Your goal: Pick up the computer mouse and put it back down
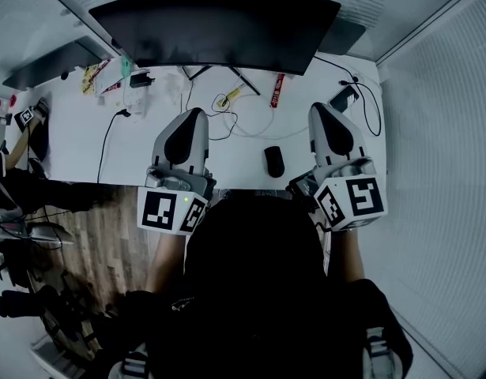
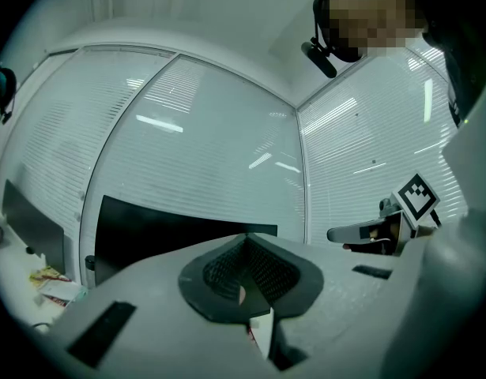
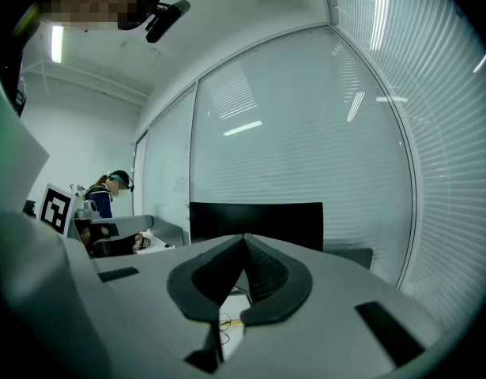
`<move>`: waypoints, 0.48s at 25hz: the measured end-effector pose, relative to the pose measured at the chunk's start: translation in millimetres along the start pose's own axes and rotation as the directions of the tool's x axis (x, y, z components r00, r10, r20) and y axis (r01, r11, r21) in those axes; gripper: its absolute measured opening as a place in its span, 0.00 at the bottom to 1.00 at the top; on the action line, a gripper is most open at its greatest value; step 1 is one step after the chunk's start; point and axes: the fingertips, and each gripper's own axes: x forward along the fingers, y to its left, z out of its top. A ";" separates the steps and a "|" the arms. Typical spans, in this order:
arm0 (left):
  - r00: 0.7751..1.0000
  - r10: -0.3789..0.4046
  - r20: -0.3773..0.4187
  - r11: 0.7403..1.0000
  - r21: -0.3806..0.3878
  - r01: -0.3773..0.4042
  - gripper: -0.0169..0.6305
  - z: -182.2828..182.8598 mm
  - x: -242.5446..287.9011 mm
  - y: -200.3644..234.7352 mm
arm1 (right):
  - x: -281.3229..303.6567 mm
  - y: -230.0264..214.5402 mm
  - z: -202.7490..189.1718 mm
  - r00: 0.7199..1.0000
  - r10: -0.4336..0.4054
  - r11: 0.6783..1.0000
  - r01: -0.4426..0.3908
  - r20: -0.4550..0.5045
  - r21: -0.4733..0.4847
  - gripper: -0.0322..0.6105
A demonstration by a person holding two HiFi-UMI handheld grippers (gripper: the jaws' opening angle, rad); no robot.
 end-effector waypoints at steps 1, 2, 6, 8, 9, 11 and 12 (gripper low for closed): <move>1.000 0.001 -0.003 1.000 0.002 -0.001 0.04 -1.2 -0.3 -0.4 | 0.2 0.4 -0.8 1.000 0.003 1.000 -0.003 -0.002 0.001 0.05; 1.000 0.002 -0.006 1.000 0.005 -0.002 0.04 -2.3 -0.6 -0.6 | 0.4 0.9 -1.7 1.000 0.005 1.000 -0.005 -0.003 0.001 0.05; 1.000 0.005 -0.011 1.000 0.010 -0.005 0.04 -4.6 -3.4 -1.1 | 0.4 3.4 -4.5 1.000 0.014 1.000 -0.014 -0.011 -0.001 0.05; 1.000 0.010 -0.010 1.000 0.010 -0.009 0.04 -4.6 -5.3 -1.0 | -0.5 3.9 -5.4 1.000 0.016 1.000 -0.016 -0.013 -0.003 0.05; 1.000 0.012 -0.009 1.000 0.010 -0.012 0.04 -4.7 -6.1 -0.7 | -1.3 3.7 -6.3 1.000 0.015 1.000 -0.015 -0.014 -0.003 0.05; 1.000 0.015 -0.012 1.000 0.006 -0.015 0.04 -5.5 -8.6 -0.5 | -2.9 4.3 -7.7 1.000 0.011 1.000 -0.011 -0.018 -0.001 0.05; 1.000 0.015 -0.014 1.000 0.002 -0.015 0.04 -6.1 -10.2 -0.6 | -3.5 5.0 -8.3 1.000 0.010 1.000 -0.010 -0.020 0.001 0.05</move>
